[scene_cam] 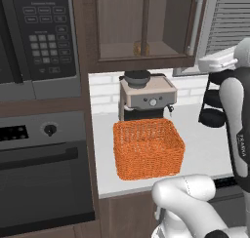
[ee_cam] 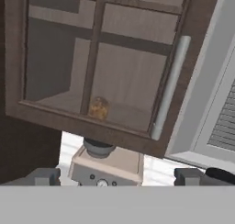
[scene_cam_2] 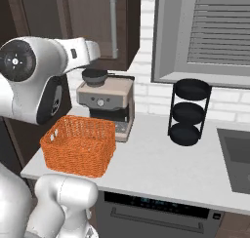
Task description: Open the cabinet, pick up the bread from the cabinet and place it in the basket. Then move the basket to the dining counter.
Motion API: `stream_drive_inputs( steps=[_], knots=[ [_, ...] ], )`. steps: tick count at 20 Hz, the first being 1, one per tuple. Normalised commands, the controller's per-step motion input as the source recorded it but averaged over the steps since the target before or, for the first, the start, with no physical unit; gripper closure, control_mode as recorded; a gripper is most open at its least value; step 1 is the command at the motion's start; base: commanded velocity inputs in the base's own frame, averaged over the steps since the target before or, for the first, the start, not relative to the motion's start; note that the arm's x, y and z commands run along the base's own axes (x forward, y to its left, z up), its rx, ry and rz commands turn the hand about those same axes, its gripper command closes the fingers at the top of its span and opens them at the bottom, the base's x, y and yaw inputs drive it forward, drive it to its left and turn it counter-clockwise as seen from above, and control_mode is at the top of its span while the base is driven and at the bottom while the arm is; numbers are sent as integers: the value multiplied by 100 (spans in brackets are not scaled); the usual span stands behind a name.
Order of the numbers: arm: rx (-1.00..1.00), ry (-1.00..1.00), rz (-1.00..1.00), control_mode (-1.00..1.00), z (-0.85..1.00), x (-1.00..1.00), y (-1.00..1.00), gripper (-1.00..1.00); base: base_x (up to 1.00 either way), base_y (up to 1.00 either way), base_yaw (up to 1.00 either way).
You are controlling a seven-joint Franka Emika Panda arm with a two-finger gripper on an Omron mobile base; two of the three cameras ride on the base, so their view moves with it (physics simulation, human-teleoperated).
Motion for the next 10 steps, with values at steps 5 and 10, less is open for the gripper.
stream_drive_inputs(
  steps=[5, 10],
  knots=[
    [2, -36, -9, -100, 6, 21, -46, -100, 0, 0, 0],
    [5, -35, -14, -100, 0, 30, -6, -100, 0, 0, 0]
  ],
)
